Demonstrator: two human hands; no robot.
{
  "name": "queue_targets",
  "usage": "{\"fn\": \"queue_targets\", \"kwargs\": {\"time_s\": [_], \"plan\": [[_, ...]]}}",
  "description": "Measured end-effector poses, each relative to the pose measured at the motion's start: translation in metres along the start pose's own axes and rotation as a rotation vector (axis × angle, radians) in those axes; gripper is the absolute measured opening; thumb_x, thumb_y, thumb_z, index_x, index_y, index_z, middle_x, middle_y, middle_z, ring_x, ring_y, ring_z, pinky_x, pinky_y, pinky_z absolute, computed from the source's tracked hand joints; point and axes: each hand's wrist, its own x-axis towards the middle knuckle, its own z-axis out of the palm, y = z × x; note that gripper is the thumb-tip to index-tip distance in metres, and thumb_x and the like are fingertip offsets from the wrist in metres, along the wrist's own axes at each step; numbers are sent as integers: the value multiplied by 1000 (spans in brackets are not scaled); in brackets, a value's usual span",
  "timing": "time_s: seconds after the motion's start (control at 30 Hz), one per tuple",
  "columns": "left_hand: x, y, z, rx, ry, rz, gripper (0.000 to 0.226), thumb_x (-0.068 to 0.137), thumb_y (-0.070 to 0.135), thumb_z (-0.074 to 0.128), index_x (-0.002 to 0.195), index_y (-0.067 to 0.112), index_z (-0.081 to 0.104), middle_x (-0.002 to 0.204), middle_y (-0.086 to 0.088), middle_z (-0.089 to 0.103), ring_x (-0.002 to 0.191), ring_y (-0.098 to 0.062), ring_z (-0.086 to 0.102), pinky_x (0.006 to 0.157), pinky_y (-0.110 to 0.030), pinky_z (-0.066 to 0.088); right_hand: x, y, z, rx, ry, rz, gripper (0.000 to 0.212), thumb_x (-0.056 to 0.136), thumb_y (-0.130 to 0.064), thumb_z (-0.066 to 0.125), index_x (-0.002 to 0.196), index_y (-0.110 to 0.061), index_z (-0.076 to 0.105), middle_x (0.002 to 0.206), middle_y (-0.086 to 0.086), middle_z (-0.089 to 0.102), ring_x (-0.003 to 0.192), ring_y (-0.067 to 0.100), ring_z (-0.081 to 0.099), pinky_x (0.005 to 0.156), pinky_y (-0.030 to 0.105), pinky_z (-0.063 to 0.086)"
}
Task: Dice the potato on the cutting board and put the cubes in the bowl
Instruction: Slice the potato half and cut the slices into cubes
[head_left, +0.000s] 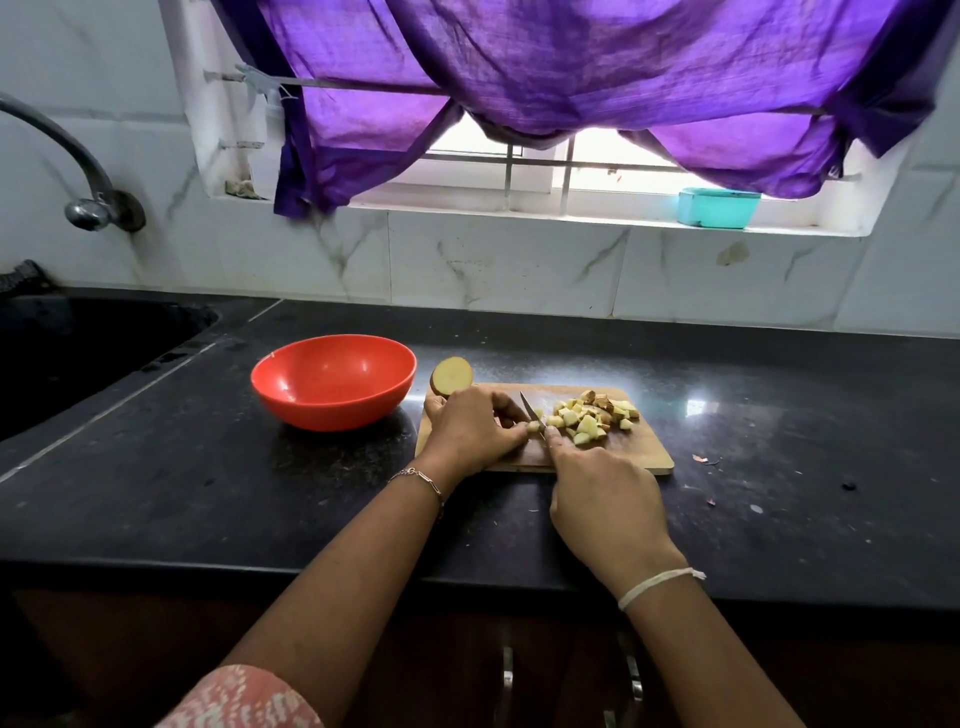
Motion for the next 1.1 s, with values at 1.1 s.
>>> {"fn": "queue_targets", "kwargs": {"time_s": [1.1], "plan": [[1, -2, -1, -19, -39, 6, 19, 79, 49, 70, 86, 32, 76, 67, 23, 55, 75, 1, 48, 101, -40, 25, -13, -7, 0, -35, -39, 14, 59, 98, -10, 37, 153, -23, 18, 111, 2, 64, 99, 21, 62, 71, 30, 46]]}}
